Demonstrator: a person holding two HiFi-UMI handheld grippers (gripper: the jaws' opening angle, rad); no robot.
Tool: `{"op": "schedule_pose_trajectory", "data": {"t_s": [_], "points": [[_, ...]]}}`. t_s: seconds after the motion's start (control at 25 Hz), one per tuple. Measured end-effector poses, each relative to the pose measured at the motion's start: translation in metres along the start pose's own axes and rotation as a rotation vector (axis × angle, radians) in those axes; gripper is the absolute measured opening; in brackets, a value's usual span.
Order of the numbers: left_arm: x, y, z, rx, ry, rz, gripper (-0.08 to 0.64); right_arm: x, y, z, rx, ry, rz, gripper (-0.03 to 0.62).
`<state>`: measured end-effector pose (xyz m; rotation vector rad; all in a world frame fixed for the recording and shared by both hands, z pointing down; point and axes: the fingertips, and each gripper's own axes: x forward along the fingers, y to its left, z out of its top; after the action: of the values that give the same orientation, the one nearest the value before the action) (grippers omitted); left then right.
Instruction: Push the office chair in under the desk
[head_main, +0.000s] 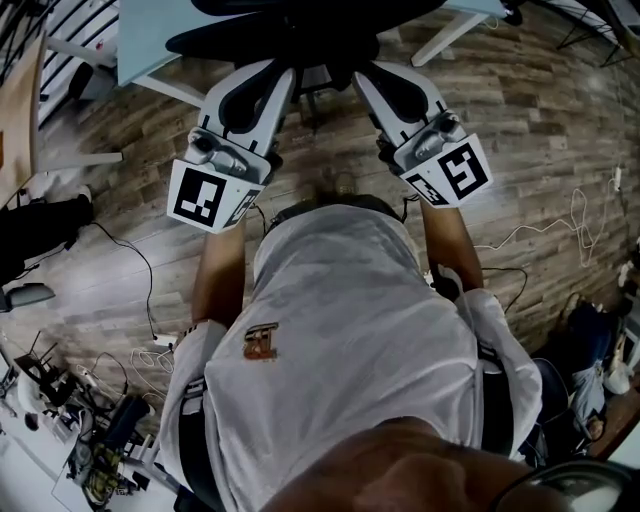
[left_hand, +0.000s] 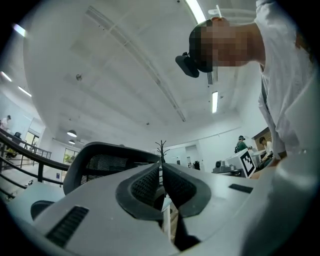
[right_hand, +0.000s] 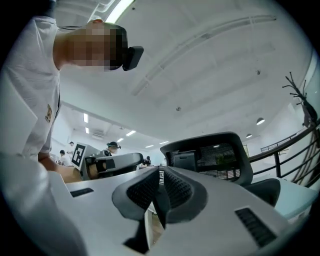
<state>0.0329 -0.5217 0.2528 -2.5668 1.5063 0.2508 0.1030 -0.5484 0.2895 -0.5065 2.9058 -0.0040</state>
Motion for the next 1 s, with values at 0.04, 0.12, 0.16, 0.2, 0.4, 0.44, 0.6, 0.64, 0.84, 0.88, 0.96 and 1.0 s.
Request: {"op": "schedule_pose_trajectory", "data": {"t_s": [0.04, 0.12, 0.16, 0.2, 0.4, 0.44, 0.6, 0.64, 0.84, 0.88, 0.96, 1.0], "points": [[0.002, -0.003, 0.0, 0.002, -0.001, -0.007, 0.034, 0.003, 0.004, 0.0, -0.006, 0.0, 0.008, 0.05], [0.003, -0.006, 0.002, 0.003, -0.006, -0.014, 0.028, 0.008, 0.013, 0.002, -0.014, -0.002, 0.024, 0.048], [0.003, -0.007, 0.003, 0.002, -0.009, -0.015, 0.025, 0.009, 0.017, 0.002, -0.017, -0.004, 0.031, 0.046], [0.004, -0.008, 0.003, 0.001, -0.011, -0.016, 0.023, 0.01, 0.021, 0.004, -0.018, -0.007, 0.036, 0.044], [0.01, -0.02, 0.001, 0.005, 0.005, -0.035, 0.018, 0.006, 0.025, 0.009, -0.016, -0.023, 0.047, 0.038], [0.012, -0.022, 0.001, 0.007, 0.007, -0.038, 0.018, 0.005, 0.024, 0.011, -0.011, -0.028, 0.048, 0.037], [0.014, -0.024, -0.002, 0.006, 0.018, -0.042, 0.018, 0.005, 0.023, 0.015, -0.011, -0.036, 0.049, 0.034], [0.013, -0.025, -0.002, 0.006, 0.019, -0.043, 0.018, 0.005, 0.024, 0.015, -0.014, -0.035, 0.049, 0.034], [0.01, -0.025, -0.001, 0.0, 0.016, -0.045, 0.018, 0.006, 0.028, 0.016, -0.024, -0.027, 0.045, 0.034], [0.011, -0.025, -0.002, -0.002, 0.016, -0.046, 0.018, 0.006, 0.028, 0.016, -0.025, -0.024, 0.043, 0.034], [0.012, -0.028, -0.004, -0.004, 0.021, -0.049, 0.018, 0.004, 0.027, 0.016, -0.028, -0.02, 0.038, 0.034], [0.013, -0.029, -0.005, -0.005, 0.024, -0.05, 0.018, 0.002, 0.026, 0.015, -0.028, -0.02, 0.036, 0.034]]}}
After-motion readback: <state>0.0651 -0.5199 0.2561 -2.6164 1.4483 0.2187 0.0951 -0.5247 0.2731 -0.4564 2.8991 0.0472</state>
